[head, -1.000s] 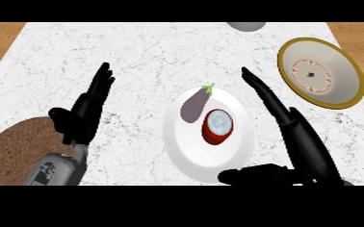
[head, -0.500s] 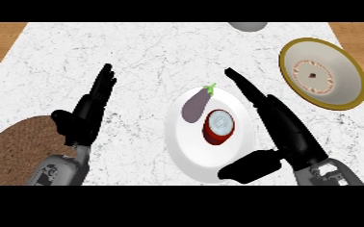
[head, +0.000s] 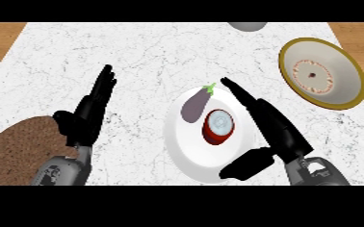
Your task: Pick the can from the plate and place it in the bowl
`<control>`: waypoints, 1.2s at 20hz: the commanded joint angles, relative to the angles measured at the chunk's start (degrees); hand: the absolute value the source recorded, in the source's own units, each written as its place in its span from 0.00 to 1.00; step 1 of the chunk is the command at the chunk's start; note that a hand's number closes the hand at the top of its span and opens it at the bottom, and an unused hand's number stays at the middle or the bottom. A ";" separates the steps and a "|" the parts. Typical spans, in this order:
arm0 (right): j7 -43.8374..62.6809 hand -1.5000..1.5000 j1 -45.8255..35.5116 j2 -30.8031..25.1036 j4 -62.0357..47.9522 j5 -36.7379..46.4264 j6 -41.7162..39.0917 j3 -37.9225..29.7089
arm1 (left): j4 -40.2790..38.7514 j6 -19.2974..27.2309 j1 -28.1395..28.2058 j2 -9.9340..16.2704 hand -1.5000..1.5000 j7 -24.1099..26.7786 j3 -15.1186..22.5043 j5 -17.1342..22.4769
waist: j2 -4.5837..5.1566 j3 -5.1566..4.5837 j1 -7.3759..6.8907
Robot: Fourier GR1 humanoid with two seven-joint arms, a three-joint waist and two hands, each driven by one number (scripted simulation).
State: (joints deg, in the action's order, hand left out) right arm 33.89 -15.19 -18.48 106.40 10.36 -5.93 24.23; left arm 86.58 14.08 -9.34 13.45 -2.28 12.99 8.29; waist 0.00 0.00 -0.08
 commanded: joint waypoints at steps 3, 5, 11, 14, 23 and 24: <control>-6.25 0.00 7.28 1.33 3.23 -1.74 -2.85 -2.76 | 1.15 -2.04 -0.95 -0.98 0.50 -1.70 -2.05 -1.00 | -0.04 0.01 0.19; -10.11 0.00 9.61 0.88 2.78 -3.65 -3.04 -5.31 | 5.59 -1.26 2.79 -0.41 0.50 -3.34 -0.84 -2.29 | -0.09 0.03 0.02; -6.94 0.00 8.38 6.43 3.46 -3.28 -5.32 -6.91 | -1.30 -4.18 -1.50 -3.28 0.50 -0.95 -4.72 -3.55 | 0.00 0.00 0.20; -9.30 0.00 9.55 6.94 0.10 -3.05 -6.97 -7.97 | 2.89 -2.02 0.06 -5.83 0.50 -3.99 -1.76 -6.96 | -0.01 0.01 0.10; -13.05 0.00 10.82 12.69 -4.82 2.19 -5.99 -6.17 | -2.03 -5.78 -2.16 -7.54 0.50 -0.90 -6.12 -7.35 | 0.01 0.00 0.18; -14.40 0.00 8.21 13.06 -9.39 0.98 -6.78 -8.22 | 5.38 -6.31 3.21 -5.36 0.50 -3.73 -5.81 -7.43 | -0.01 0.01 -0.08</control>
State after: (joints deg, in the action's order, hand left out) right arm 22.42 -5.88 -7.18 101.97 10.51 -12.36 17.15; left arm 89.11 8.83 -8.18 7.76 -4.83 7.95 1.56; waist -0.01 0.00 -0.03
